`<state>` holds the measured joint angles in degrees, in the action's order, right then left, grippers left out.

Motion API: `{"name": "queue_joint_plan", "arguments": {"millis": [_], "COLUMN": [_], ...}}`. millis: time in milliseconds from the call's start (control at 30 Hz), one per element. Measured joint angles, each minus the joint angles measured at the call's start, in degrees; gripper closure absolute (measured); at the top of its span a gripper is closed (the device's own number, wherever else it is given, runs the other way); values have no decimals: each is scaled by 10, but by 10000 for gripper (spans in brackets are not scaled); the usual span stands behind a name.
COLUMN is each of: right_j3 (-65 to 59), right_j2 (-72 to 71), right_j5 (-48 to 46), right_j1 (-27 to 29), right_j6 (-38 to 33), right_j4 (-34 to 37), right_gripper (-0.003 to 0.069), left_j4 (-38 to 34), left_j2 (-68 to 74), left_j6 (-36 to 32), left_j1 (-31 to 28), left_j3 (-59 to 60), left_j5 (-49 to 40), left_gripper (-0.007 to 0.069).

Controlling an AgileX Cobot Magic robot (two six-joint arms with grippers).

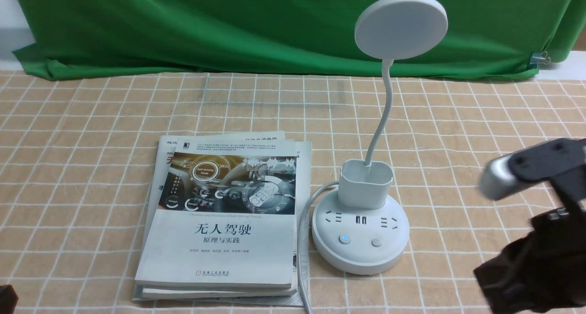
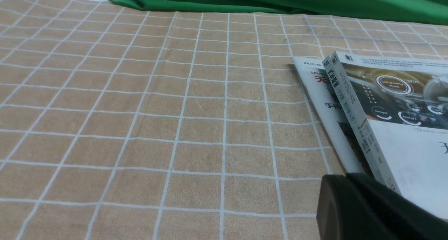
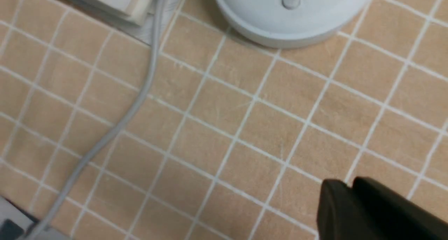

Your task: Turn off the desk lamp on the light coffee tablecloth by hand.

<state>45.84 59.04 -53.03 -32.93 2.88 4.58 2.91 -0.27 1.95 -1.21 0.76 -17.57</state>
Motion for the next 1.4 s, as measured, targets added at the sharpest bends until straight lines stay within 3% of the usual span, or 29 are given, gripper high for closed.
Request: {"name": "queue_joint_plan", "arguments": {"millis": [167, 433, 633, 900, 1400], "right_j3": [0, -40, -224, -398, -462], "right_j2": [-57, -137, -300, -493, -589], "right_j5": [36, 84, 266, 349, 383], "right_j1": [0, 19, 144, 258, 273], "right_j6": [2, 1, 0, -4, -39], "right_j4": [0, -30, -41, -41, -46], "right_gripper": [583, 636, 638, 638, 639], "left_j4": [0, 0, 2, 2, 2], "left_j2": [0, 0, 0, 0, 0], "left_j6": [0, 0, 0, 0, 0], "left_j1": [0, 0, 0, 0, 0], "left_j3": [0, 0, 0, 0, 0], "left_j5": [0, 0, 0, 0, 0], "left_gripper": [620, 620, 620, 620, 620]}}
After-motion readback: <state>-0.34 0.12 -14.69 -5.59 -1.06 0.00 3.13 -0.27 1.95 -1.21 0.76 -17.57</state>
